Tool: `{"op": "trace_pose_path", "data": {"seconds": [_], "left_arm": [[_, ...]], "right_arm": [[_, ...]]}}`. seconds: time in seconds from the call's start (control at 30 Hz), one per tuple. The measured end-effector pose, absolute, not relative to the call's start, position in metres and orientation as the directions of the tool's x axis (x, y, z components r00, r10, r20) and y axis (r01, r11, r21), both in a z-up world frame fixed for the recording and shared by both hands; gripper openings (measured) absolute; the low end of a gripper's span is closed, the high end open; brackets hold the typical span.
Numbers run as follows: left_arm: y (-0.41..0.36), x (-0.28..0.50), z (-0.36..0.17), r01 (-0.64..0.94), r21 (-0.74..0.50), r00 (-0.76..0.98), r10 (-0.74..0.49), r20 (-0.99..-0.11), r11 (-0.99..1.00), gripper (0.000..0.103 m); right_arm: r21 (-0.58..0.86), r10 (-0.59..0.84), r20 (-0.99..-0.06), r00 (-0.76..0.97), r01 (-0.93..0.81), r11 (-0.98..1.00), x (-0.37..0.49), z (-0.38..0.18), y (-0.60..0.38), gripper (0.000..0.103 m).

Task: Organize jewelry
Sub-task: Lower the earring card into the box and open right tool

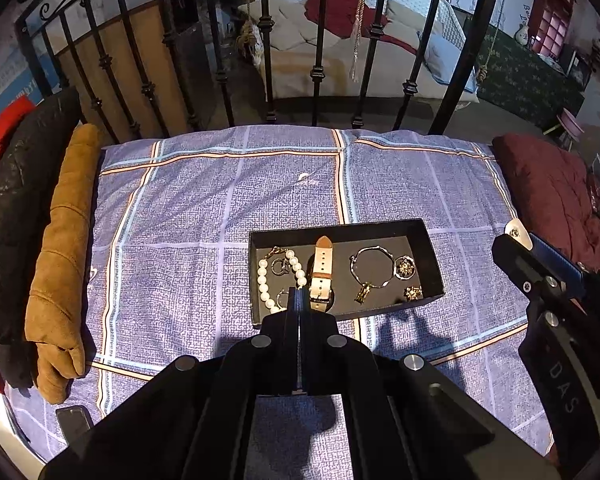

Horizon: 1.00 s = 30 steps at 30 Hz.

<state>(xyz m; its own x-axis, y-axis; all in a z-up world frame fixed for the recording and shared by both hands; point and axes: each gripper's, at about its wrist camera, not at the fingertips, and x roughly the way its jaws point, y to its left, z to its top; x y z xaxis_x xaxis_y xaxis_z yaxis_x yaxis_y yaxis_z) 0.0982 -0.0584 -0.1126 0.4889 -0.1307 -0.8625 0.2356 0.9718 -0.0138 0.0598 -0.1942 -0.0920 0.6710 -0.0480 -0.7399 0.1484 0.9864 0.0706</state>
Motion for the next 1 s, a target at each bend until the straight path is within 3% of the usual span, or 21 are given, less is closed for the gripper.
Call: {"op": "trace_pose_path", "data": {"seconds": [1.0], "left_arm": [[-0.062,0.131,-0.143,0.218,0.01,0.478,-0.098,-0.873,0.976,0.0]], "right_arm": [[0.093,-0.013,-0.759,0.651,0.129,0.987,0.091,-0.122,-0.195,0.027]]}}
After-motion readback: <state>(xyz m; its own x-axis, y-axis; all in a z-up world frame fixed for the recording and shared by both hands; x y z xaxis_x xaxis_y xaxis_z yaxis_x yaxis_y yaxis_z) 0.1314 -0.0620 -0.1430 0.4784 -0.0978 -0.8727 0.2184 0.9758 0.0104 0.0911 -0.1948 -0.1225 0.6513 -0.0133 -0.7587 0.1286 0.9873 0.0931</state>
